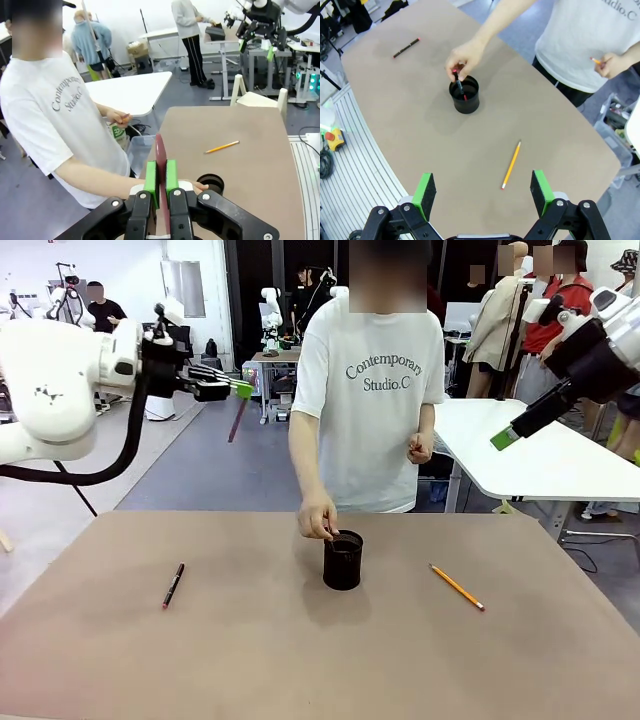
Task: Place the pens into the pen holder.
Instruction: Pick up a writing instrument from the table and place it into the Pen holder.
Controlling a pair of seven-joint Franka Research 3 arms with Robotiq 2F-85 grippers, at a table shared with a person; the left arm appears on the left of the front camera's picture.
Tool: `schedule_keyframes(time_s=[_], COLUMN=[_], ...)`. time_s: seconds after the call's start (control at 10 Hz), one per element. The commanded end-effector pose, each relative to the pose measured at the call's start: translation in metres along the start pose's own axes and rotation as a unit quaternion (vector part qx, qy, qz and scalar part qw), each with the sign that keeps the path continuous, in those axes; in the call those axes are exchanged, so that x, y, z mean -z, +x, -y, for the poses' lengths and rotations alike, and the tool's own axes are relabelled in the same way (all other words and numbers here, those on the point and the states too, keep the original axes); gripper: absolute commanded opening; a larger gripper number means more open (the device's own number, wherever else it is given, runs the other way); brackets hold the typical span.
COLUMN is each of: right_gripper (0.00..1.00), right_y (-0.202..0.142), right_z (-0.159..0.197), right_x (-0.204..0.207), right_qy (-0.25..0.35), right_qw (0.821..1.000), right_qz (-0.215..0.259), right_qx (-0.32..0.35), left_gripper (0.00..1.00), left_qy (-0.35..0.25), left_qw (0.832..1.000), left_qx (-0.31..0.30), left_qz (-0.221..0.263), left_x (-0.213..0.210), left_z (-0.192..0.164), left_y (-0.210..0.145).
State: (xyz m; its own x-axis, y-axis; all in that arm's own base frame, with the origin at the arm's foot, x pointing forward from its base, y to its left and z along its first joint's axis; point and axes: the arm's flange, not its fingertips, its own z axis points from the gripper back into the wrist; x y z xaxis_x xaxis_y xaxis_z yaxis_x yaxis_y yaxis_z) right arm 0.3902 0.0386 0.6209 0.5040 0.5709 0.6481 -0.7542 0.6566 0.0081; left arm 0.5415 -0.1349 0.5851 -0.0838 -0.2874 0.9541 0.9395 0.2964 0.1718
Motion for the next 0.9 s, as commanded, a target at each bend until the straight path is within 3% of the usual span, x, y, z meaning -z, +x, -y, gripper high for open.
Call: schedule_keyframes(time_s=[0.0, 0.3, 0.8], right_gripper=[1.0, 1.0, 1.0], right_y=[0.001, 0.001, 0.001], right_z=[0.0, 0.0, 0.0], right_x=[-0.001, -0.001, -0.001], right_qy=[0.005, 0.005, 0.005], right_qw=[1.0, 1.0, 1.0], right_qz=[0.005, 0.005, 0.005], right_qx=[0.002, 0.002, 0.002], left_gripper=[0.0, 0.0, 0.0], left_qy=[0.016, 0.035, 0.035], left_qw=[1.0, 0.999, 0.999], left_qx=[-0.006, -0.016, -0.01], left_qz=[0.024, 0.032, 0.025], left_x=[-0.023, -0.044, -0.04], left_z=[0.016, 0.006, -0.007], left_y=[-0.003, -0.004, -0.005])
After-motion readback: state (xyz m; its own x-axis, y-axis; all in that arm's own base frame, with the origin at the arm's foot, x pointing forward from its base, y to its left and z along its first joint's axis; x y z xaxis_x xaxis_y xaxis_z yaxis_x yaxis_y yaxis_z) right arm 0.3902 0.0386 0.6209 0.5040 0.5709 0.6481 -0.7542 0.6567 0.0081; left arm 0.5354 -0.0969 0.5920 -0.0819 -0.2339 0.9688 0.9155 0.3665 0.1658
